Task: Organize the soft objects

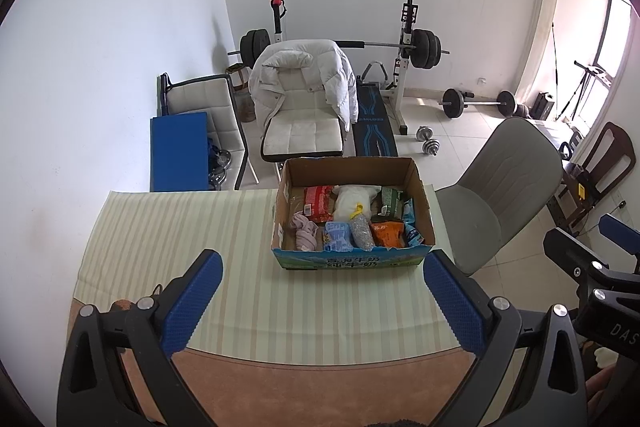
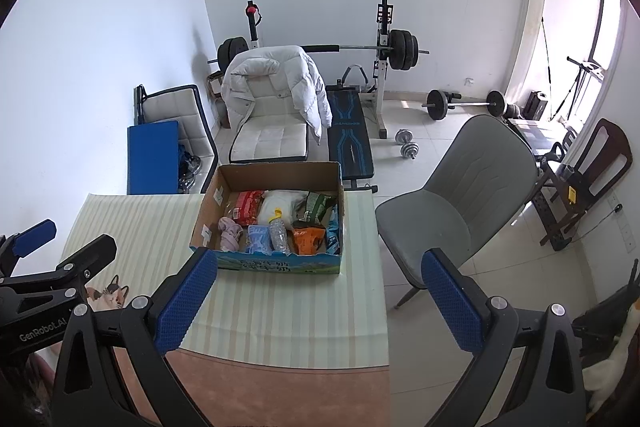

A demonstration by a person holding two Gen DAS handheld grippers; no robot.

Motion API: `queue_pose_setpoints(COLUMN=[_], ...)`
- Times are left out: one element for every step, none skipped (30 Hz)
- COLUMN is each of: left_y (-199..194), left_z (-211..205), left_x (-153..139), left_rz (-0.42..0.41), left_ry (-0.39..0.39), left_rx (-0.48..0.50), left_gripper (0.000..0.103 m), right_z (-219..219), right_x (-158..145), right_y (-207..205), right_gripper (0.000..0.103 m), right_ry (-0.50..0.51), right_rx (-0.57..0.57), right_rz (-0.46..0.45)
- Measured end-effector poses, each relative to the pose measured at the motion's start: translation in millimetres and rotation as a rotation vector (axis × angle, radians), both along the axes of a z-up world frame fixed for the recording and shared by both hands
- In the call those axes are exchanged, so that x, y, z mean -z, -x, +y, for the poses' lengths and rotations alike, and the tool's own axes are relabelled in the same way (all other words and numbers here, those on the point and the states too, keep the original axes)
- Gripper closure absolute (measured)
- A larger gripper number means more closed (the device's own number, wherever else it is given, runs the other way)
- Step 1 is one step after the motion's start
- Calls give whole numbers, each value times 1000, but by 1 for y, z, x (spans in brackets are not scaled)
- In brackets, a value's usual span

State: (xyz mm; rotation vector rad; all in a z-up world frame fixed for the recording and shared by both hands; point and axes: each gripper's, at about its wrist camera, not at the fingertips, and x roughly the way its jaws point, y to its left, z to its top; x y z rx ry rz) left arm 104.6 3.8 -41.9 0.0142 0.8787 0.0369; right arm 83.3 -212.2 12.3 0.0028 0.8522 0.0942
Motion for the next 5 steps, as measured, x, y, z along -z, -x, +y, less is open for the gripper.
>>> queue_pose_setpoints(left_y=[0, 1, -1, 0, 0], left_z=[0, 0, -1, 0, 1], left_x=[-1, 0, 0, -1, -1], left_rz=[-1, -3, -2, -4, -5], left_ry=[-2, -5, -6, -4, 0], left_rx=[1, 1, -1, 0, 2], left_gripper=[0, 0, 0, 0, 0], right_z=[0, -1, -1, 0, 0], right_x=[1, 1, 2, 2, 2], right_y=[0, 0, 0, 1, 1], right_gripper=[0, 0, 0, 0, 0], right_ry=[-2, -2, -2, -2, -3], right_rx=[0, 0, -1, -1, -2], right_rz=[1, 3, 4, 4, 3])
